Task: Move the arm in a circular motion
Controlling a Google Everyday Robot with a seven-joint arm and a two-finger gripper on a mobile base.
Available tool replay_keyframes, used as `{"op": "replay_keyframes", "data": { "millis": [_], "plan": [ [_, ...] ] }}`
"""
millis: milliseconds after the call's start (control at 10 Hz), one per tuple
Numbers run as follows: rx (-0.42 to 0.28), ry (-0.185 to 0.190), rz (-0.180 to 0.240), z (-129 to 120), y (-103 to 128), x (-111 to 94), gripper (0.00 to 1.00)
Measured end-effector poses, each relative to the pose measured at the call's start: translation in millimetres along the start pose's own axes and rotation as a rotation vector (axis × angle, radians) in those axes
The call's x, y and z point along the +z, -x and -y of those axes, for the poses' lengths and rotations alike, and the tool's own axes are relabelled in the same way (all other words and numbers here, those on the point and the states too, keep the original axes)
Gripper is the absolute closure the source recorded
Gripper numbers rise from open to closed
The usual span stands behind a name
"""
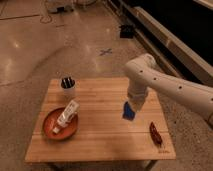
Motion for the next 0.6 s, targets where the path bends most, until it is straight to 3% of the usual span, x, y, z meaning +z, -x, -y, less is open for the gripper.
{"op": "replay_keyframes", "data": {
  "millis": [200,400,600],
  "plan": [
    [-0.02,0.004,0.006,-8.3,-19.4,-11.4,0.66],
    [-0.02,0.0,0.012,-17.2,-18.1,-7.7,0.66],
    [-0.012,-0.001,0.017,3.2,-25.7,-6.2,0.66]
  ]
}}
